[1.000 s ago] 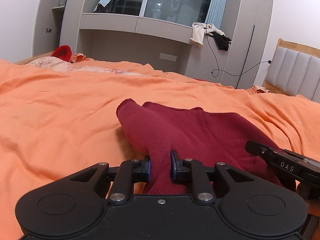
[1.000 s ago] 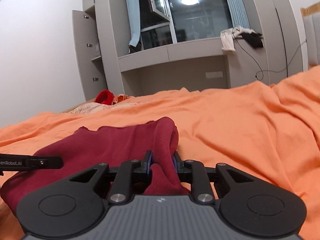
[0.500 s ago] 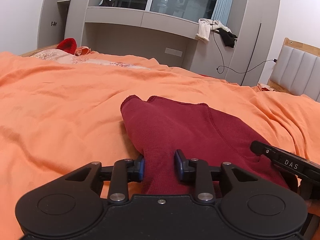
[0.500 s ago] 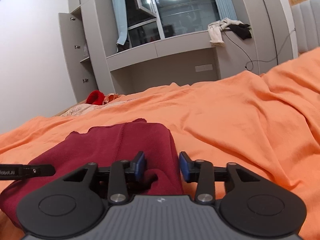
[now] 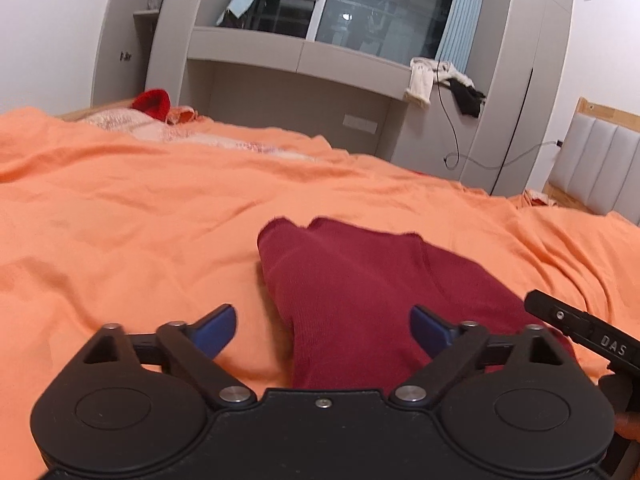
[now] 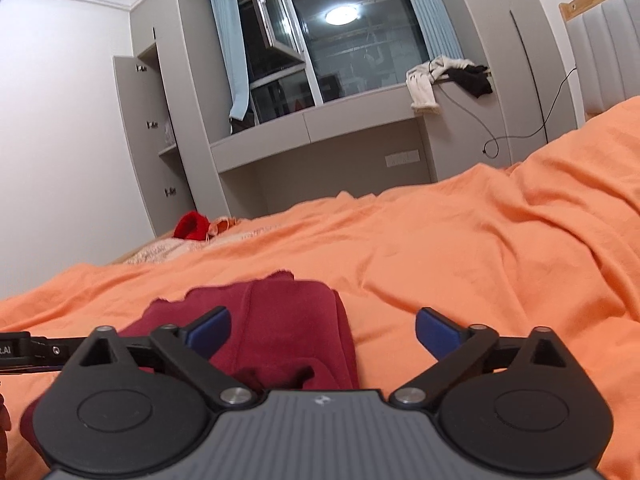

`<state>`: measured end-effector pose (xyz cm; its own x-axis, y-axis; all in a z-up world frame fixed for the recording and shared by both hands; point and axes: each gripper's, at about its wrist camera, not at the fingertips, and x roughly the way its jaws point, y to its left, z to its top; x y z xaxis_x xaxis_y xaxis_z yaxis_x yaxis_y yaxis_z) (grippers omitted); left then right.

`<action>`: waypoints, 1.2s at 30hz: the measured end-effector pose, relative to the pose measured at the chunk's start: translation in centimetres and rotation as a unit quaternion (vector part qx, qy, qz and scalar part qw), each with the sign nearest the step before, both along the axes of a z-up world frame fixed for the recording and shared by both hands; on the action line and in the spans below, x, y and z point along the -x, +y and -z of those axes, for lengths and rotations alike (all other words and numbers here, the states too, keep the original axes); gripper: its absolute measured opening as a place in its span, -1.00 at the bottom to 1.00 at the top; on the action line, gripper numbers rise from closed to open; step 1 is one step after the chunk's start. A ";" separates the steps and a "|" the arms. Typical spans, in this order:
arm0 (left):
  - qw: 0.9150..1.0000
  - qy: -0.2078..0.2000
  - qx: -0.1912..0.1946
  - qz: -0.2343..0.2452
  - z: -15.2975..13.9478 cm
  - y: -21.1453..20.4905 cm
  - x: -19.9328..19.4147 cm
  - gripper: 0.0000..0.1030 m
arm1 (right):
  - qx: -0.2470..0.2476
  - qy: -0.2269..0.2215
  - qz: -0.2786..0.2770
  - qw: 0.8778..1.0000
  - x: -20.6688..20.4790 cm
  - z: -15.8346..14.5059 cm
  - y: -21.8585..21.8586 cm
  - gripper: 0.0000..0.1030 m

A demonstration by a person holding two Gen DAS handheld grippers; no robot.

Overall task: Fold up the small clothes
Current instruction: 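Open both grippers and lift them away from the red bundle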

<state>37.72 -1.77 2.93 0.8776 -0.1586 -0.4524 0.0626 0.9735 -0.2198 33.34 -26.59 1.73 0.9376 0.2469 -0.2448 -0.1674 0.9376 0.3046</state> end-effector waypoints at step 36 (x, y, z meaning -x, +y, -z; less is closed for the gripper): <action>0.989 -0.141 -0.040 -0.027 -0.6 0.8 20.9 0.99 | 0.083 -0.169 0.027 0.982 22.9 -3.1 1.3 0.99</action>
<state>16.85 -0.98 3.57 0.9769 -0.0811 -0.1977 0.0571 0.9906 -0.1241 10.43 -25.25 4.83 0.9828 0.1775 0.0510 -0.1813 0.9799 0.0833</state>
